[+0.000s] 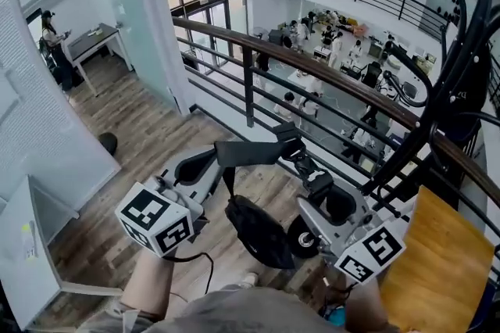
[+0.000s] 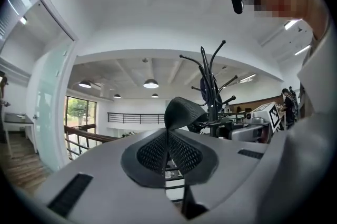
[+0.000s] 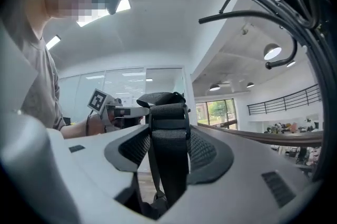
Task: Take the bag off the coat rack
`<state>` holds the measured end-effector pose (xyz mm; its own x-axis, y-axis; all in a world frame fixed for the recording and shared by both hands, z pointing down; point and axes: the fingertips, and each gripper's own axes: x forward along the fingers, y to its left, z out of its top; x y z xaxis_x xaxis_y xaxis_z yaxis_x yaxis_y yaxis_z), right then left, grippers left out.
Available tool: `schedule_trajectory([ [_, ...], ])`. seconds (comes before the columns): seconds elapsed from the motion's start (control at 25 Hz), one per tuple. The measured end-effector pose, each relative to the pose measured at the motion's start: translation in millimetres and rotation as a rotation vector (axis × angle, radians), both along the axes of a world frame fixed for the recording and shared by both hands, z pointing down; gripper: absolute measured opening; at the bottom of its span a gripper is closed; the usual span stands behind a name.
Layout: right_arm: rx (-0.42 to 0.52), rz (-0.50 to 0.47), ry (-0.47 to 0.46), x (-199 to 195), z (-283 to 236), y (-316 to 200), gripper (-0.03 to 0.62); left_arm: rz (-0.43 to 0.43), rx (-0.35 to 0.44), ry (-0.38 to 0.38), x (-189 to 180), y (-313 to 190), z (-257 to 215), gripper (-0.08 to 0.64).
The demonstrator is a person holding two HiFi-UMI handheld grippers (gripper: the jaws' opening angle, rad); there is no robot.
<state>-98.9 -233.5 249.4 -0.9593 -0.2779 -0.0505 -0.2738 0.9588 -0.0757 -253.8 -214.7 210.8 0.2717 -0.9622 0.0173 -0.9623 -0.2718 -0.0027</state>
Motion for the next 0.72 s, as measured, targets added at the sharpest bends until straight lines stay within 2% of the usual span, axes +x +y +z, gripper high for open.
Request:
schedule_trajectory([
  [0.16,-0.002,-0.098,0.024,-19.4,7.4,11.1,0.230,-0.106,-0.015,-0.011,-19.8,25.1,4.8,0.020],
  [0.4,-0.034,-0.188,0.038,-49.3,37.6,24.4,0.230,-0.222,-0.071,-0.036,-44.2,56.6,32.3,0.020],
  [0.56,-0.040,-0.246,0.084,-71.0,59.7,25.6,0.230,-0.300,-0.110,0.012,-64.3,66.9,58.4,0.020],
  [0.72,-0.065,-0.280,0.131,-87.2,71.8,22.9,0.230,-0.334,-0.158,0.032,-74.3,70.5,72.6,0.020],
])
